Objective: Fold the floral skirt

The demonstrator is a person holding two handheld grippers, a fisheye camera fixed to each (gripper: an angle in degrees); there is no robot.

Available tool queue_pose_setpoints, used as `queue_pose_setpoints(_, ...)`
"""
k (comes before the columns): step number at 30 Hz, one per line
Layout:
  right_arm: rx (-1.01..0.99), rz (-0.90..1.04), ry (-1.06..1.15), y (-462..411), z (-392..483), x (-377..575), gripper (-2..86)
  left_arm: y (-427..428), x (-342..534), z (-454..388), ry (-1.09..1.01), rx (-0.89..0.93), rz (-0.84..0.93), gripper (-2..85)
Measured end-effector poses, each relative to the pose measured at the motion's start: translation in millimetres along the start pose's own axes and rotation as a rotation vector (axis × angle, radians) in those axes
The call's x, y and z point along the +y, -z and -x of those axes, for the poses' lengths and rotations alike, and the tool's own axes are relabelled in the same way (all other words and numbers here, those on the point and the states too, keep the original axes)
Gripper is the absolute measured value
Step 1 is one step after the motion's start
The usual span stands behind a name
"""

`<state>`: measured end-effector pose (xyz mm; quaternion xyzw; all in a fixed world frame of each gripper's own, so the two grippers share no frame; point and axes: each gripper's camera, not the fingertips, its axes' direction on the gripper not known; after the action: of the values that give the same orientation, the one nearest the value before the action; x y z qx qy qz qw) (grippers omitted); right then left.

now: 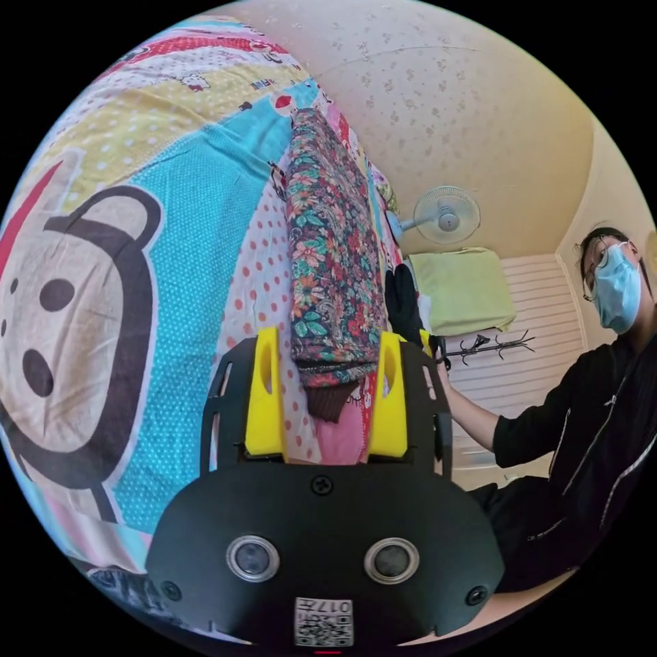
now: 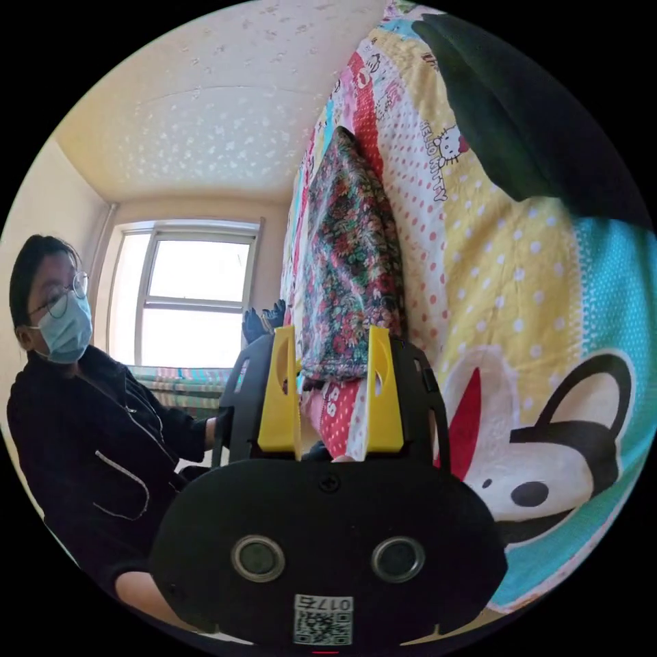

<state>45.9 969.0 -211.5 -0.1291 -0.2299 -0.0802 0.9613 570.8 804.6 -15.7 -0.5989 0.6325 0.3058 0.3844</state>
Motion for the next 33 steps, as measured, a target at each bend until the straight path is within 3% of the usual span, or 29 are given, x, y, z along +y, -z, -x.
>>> queue_pose_setpoints(4, -0.097, -0.045, -0.075, -25.7, 9.1, 29.7, 14.1, -10.4, -0.1, 7.9, -0.005, -0.002, 0.054, 17.5)
queue_pose_setpoints(9, -0.121, -0.107, -0.286, -66.3, 4.4, 66.3, 14.6, -27.4, -7.7, 38.9, 0.296, 0.172, 0.087, 9.4)
queue_pose_setpoints(12, -0.262, -0.117, -0.452, -88.3, -10.5, 88.2, 16.2, -22.5, -11.1, 36.0, 0.497, 0.238, 0.068, 7.6)
queue_pose_setpoints(15, -0.382, -0.147, -0.559, -101.2, -16.0, 100.9, 18.5, -9.2, -24.3, -5.8, 0.517, 0.223, 0.032, 7.2)
queue_pose_setpoints(17, -0.567, -0.284, -0.654, -110.4, -22.0, 107.1, 19.9, -2.2, -34.2, -30.1, 0.509, 0.231, 0.011, 7.3)
queue_pose_setpoints(23, -0.734, -0.555, -0.701, -142.9, -11.9, 87.0, 23.3, 4.1, -64.6, -75.5, 0.457, 0.162, 0.046, 7.3)
queue_pose_setpoints(26, -0.756, -0.740, -0.725, -150.3, -14.2, 72.9, 21.3, 4.9, -67.0, -75.3, 0.453, 0.156, 0.055, 7.2)
queue_pose_setpoints(33, -0.639, -0.736, -0.720, -164.8, 0.4, 49.8, 9.0, 6.4, -58.0, -69.5, 0.352, 0.097, 0.047, 7.6)
